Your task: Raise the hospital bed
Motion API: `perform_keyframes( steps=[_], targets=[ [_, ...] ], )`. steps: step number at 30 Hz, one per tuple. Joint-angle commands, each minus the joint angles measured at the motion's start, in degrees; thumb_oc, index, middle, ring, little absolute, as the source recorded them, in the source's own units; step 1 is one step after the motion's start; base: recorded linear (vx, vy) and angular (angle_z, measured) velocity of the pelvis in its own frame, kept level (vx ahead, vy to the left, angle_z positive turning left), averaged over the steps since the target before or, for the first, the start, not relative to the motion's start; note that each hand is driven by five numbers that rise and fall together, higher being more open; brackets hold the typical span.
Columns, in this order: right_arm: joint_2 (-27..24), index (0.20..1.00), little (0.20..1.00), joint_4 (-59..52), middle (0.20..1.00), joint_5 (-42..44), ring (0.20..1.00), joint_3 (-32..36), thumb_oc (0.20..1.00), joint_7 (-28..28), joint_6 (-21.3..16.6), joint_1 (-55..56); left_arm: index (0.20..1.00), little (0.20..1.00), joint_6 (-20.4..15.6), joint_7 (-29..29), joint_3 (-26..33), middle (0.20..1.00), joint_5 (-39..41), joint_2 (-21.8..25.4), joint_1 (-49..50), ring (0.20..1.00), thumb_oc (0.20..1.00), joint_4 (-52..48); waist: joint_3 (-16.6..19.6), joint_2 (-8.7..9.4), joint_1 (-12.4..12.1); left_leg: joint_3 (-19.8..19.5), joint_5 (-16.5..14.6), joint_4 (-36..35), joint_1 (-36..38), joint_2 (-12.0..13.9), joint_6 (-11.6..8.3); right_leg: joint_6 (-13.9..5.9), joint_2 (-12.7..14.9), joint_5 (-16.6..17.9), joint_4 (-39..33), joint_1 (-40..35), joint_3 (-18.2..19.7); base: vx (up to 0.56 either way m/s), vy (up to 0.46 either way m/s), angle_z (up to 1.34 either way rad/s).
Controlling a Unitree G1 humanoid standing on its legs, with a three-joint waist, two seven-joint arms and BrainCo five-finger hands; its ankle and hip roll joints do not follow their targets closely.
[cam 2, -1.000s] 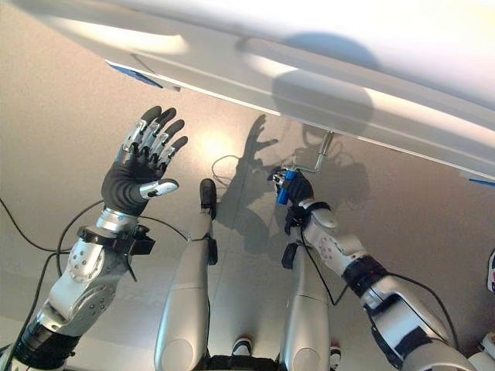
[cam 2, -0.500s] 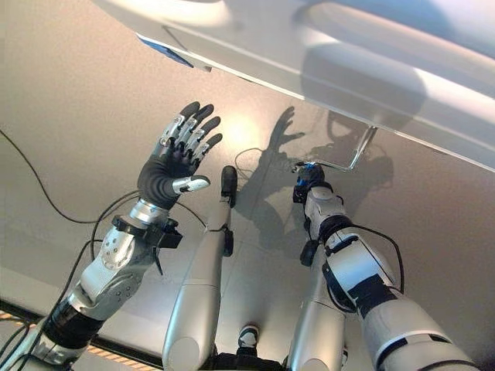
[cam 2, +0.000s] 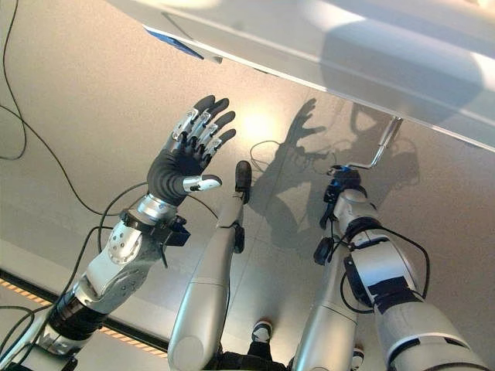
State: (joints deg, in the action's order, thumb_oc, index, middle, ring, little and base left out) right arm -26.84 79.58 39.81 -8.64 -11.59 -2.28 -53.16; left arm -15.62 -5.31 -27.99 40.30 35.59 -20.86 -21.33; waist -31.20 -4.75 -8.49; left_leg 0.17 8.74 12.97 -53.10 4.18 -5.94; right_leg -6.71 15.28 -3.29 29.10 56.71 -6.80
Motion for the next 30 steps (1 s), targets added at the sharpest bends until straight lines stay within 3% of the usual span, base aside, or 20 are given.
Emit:
perform_keyframes(
  steps=[1, 7, 18, 20, 25, 30],
  targets=[
    [-9.13, 0.2, 0.2, 3.05, 0.2, 4.28, 0.2, 1.77, 0.2, -1.99, -0.64, 7.3, 1.0, 1.0, -3.36, 1.76, 2.21, 1.0, 0.77, -1.03, 2.78, 1.0, 1.0, -7.24, 1.41, -3.45, 2.01, 1.08, -8.23, 8.06, -0.78, 1.91, -0.71, -3.35, -1.54, 2.81, -3.73, -0.34, 1.83, 0.0, -0.023, -0.1],
    [-15.09, 0.2, 0.2, 4.33, 0.2, 5.22, 0.2, 5.93, 0.2, -2.29, -1.43, 12.36, 1.0, 1.0, -3.4, 2.23, 3.52, 1.0, 0.35, -0.02, 4.81, 1.0, 1.0, -7.12, 1.41, -3.21, 3.14, 1.86, -7.92, 8.2, -0.82, 3.32, -1.07, -3.1, -2.73, 2.42, -2.68, 1.4, 2.66, 0.0, -0.052, -0.11],
    [-16.67, 0.2, 0.2, -9.55, 0.2, 6.87, 0.2, 10.25, 0.2, -2.65, -8.24, 25.82, 1.0, 1.0, -4.54, 2.7, 8.78, 1.0, -0.32, 1.4, 7.09, 1.0, 1.0, -8.01, 1.41, 2.64, 8.81, 3.55, -7.25, 5.61, 4.46, 5.2, -2.48, -3.14, -4.48, 3.44, -5.32, -1.88, 3.35, 0.0, -0.038, -0.06],
    [-15.58, 0.2, 0.2, -18.97, 0.2, 7.77, 0.2, 10.53, 0.2, -2.03, -10.68, 29.63, 1.0, 1.0, -4.64, 2.54, 10.56, 1.0, -0.53, 1.64, 8.34, 1.0, 1.0, -8.35, 1.41, 4.04, 9.69, 3.76, -7.03, 4.97, 5.45, 5.51, -2.66, -3.22, -4.86, 3.88, -6.19, -2.77, 3.28, -0.01, -0.025, -0.05],
    [-12.25, 0.2, 0.2, -60.16, 0.2, 6.12, 0.2, 17.57, 0.2, -1.84, -17.07, 47.16, 1.0, 1.0, -3.86, 2.19, 16.42, 1.0, -1.87, 2.5, 14.13, 1.0, 1.0, -10.79, 1.41, 7.43, 12.4, 4.03, -6.14, 2.88, 7.85, 5.55, -3.04, -3.6, -4.73, 4.72, -8.18, -5.65, 2.55, -0.01, -0.02, -0.15],
    [-10.05, 0.2, 0.2, -82.6, 0.2, 4.31, 0.2, 20.02, 0.2, 1.38, -19.24, 55.53, 1.0, 1.0, -3.29, 2.14, 21.53, 1.0, -2.01, 4.16, 18.36, 1.0, 1.0, -13.41, 1.41, 9.27, 13.18, 3.71, -5.94, 1.87, 9.51, 5.76, -3.08, -3.9, -4.52, 5.24, -9.52, -8.1, 1.72, 0.0, -0.002, 0.0]
  ],
)
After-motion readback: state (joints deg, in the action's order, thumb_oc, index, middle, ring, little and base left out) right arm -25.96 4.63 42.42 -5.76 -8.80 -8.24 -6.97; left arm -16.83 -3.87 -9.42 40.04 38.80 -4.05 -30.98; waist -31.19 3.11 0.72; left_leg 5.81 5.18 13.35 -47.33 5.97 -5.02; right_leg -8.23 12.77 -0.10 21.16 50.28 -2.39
